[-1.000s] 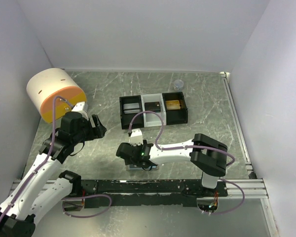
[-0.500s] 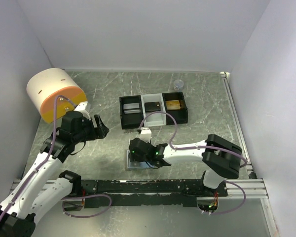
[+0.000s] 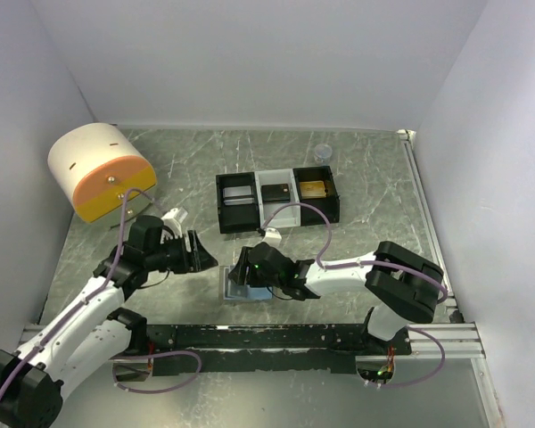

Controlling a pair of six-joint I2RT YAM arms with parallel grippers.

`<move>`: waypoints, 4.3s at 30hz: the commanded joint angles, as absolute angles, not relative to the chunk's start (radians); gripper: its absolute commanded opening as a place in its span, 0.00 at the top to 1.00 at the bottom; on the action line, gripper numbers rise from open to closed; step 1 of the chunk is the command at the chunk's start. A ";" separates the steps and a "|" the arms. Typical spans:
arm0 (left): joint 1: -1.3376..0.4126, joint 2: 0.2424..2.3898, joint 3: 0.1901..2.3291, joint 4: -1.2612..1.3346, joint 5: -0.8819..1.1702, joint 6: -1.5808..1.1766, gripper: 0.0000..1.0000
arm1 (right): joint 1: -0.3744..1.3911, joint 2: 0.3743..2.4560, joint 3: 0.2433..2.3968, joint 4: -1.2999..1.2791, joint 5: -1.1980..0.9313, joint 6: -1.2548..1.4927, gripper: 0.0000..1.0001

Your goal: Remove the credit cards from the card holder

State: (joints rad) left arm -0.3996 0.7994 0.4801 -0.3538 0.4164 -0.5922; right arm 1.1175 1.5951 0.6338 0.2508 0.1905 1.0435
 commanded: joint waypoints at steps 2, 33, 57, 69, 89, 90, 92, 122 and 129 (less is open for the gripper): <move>-0.448 0.740 0.409 -0.207 0.509 -0.695 0.33 | 1.116 1.647 0.594 0.164 0.146 1.060 0.53; -0.690 0.906 0.210 0.105 0.344 -0.843 0.56 | 1.116 1.659 0.619 0.138 0.147 1.046 0.52; -0.743 1.065 0.289 0.233 0.376 -0.838 0.63 | 1.102 1.555 0.692 0.078 0.150 0.995 0.32; -0.808 1.175 0.323 0.336 0.390 -0.862 0.57 | 1.081 1.380 0.706 -0.108 0.296 0.990 0.22; -0.960 1.246 0.454 0.231 0.252 -0.821 0.30 | 1.075 1.180 0.583 -0.181 0.344 1.049 0.25; -0.960 1.232 0.452 0.218 0.240 -0.818 0.30 | 1.075 1.180 0.584 -0.170 0.336 1.043 0.27; -0.961 1.170 0.448 0.153 0.204 -0.813 0.30 | 1.076 1.185 0.586 -0.145 0.309 1.022 0.31; -0.959 1.239 0.433 0.132 0.049 -0.926 0.33 | 1.044 1.409 0.464 0.010 0.255 1.067 0.64; -0.959 1.272 0.384 0.205 0.038 -0.956 0.34 | 1.042 1.398 0.414 0.037 0.251 1.091 0.64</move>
State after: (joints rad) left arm -0.9539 1.2480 0.4099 0.1188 0.0654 -0.9295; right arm 1.0500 1.3724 0.4721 0.1200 0.2291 1.0786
